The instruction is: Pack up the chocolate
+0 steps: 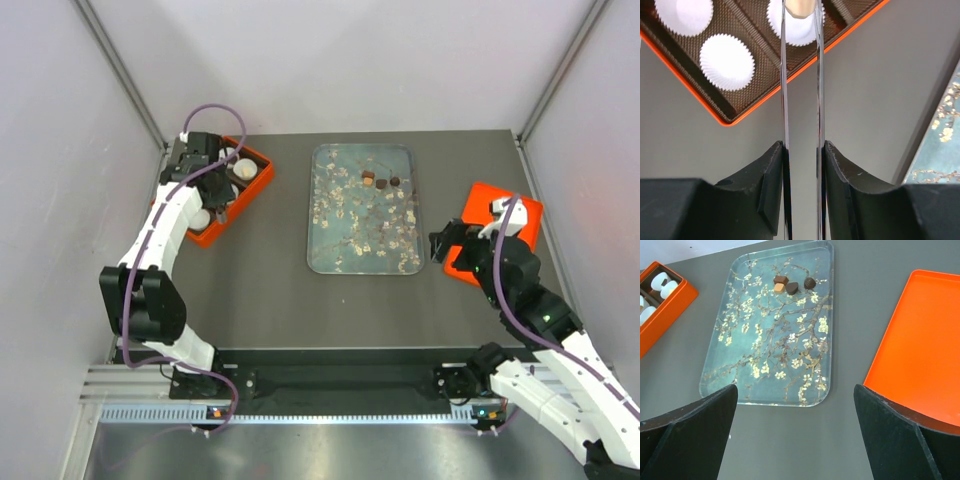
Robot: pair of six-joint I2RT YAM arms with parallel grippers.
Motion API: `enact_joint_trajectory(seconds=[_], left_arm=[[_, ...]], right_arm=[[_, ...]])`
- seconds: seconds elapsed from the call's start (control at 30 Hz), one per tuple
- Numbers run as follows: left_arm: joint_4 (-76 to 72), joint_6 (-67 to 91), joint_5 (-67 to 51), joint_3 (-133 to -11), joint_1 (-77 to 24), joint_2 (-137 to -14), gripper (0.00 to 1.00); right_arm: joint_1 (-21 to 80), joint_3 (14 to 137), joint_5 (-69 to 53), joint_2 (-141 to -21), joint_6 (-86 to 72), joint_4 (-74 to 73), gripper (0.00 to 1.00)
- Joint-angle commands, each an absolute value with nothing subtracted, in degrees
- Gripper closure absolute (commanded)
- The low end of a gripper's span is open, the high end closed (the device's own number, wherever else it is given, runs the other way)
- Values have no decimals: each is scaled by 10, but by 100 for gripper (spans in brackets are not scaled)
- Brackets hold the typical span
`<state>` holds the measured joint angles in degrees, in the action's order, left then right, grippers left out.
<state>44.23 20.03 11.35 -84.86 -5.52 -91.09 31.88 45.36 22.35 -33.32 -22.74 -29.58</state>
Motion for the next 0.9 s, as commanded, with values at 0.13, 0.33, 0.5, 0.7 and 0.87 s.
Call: enact_joint_trajectory(seconds=[0.13, 0.33, 0.5, 0.7, 0.87], left_arm=[[416, 209, 123, -818, -44, -888, 65], [381, 202, 120, -803, -44, -907, 63], [374, 200, 124, -809, -44, -931, 63], [359, 199, 114, -809, -44, -943, 62], [355, 194, 118, -814, -44, -954, 61]], right_arm=[[326, 451, 221, -320, -230, -275, 0], [325, 458, 222, -324, -226, -275, 0], [326, 458, 230, -318, -221, -278, 0], [326, 459, 231, -323, -220, -278, 0], [325, 460, 234, -323, -221, -277, 0]])
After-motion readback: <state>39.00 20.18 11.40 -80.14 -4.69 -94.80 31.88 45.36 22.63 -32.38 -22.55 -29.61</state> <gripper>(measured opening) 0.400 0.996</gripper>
